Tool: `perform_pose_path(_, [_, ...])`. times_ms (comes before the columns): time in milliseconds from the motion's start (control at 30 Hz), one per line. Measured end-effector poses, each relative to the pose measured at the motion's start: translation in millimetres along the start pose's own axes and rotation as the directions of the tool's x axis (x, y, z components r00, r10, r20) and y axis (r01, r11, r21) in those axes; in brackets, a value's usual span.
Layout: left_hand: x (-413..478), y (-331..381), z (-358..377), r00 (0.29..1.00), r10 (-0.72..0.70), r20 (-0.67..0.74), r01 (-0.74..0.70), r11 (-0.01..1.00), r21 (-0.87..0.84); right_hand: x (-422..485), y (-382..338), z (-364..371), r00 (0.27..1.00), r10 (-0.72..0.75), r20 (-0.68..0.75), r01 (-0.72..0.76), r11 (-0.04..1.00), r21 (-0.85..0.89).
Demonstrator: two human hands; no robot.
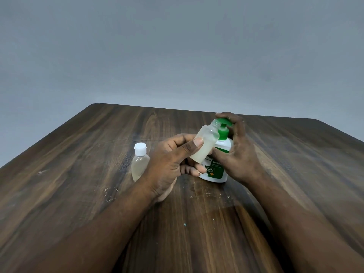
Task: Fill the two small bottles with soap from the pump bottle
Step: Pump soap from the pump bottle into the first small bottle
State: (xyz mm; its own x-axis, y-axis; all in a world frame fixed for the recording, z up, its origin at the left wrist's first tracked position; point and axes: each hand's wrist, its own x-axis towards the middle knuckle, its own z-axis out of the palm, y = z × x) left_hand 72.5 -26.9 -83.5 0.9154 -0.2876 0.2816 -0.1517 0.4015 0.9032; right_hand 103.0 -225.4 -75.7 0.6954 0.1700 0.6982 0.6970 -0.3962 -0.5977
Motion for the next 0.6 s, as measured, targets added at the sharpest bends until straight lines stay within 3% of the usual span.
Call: perform_pose_path(600, [0.6,0.8,-0.3,1.0,0.005,0.005,-0.005,1.0,0.005,-0.8,-0.5,1.2,1.0,-0.016,0.0,0.016,0.999,-0.041])
